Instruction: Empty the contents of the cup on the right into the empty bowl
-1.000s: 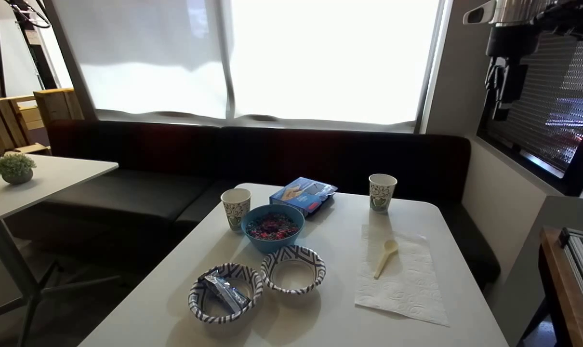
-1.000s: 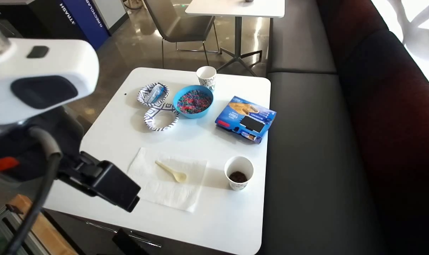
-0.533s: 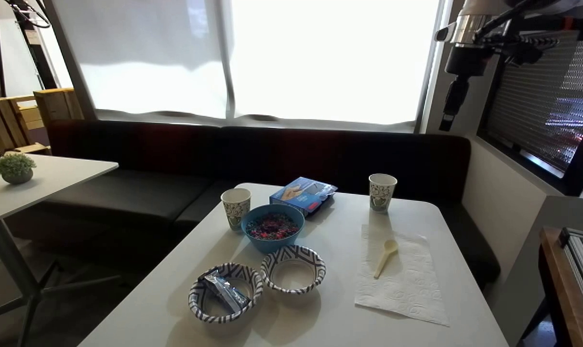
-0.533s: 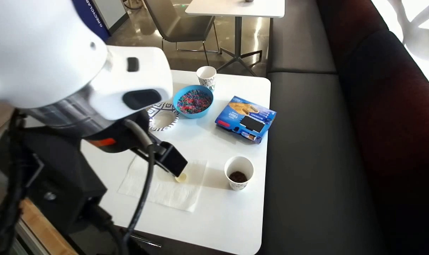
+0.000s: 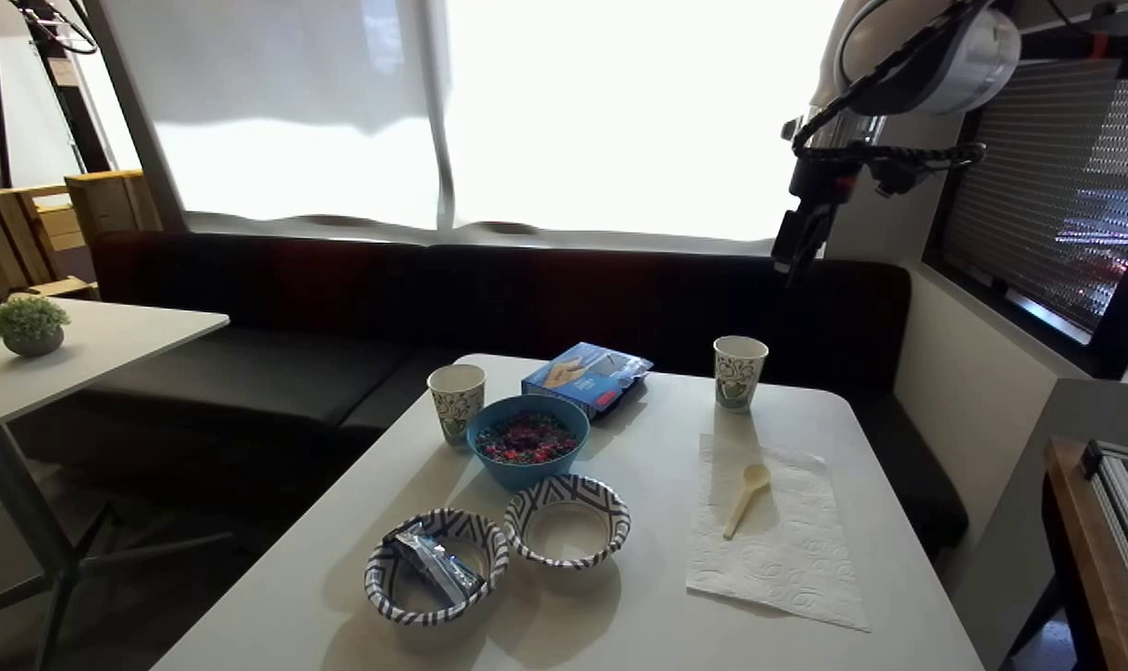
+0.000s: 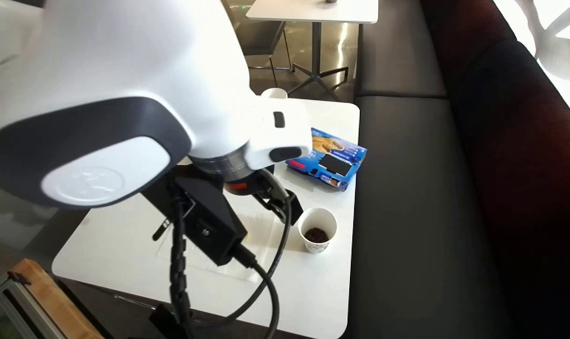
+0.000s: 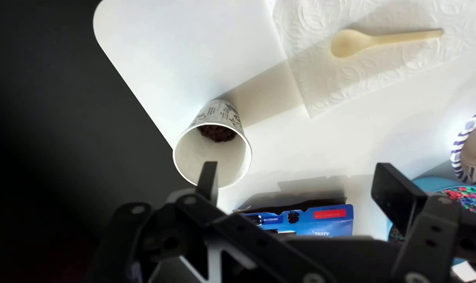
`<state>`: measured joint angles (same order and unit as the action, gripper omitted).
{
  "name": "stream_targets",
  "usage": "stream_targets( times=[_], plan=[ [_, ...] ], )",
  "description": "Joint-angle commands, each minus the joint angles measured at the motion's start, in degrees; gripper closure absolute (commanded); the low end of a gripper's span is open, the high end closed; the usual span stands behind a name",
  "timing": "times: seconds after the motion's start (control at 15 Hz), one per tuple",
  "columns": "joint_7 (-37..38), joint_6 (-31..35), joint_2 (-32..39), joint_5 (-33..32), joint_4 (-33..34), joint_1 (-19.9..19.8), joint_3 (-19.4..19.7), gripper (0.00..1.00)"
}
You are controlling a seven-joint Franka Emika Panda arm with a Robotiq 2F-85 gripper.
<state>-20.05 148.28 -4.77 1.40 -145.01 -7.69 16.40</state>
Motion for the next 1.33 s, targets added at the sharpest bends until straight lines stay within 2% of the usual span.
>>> stream_targets(
  times=[0.0,0.4,0.8,1.27],
  plan=[
    [0.82,3.16,9.71,3.56,5.23,-0.86,-1.84,0.00],
    [3.06,8.49,19.54,3.88,10.05,-3.87,-4.55,0.00],
    [3.21,8.31,25.71,5.07,14.08,-7.76,-7.25,0.00],
    [4.23,10.57,30.36,2.84,15.76,-7.96,-9.32,0.00]
  ],
)
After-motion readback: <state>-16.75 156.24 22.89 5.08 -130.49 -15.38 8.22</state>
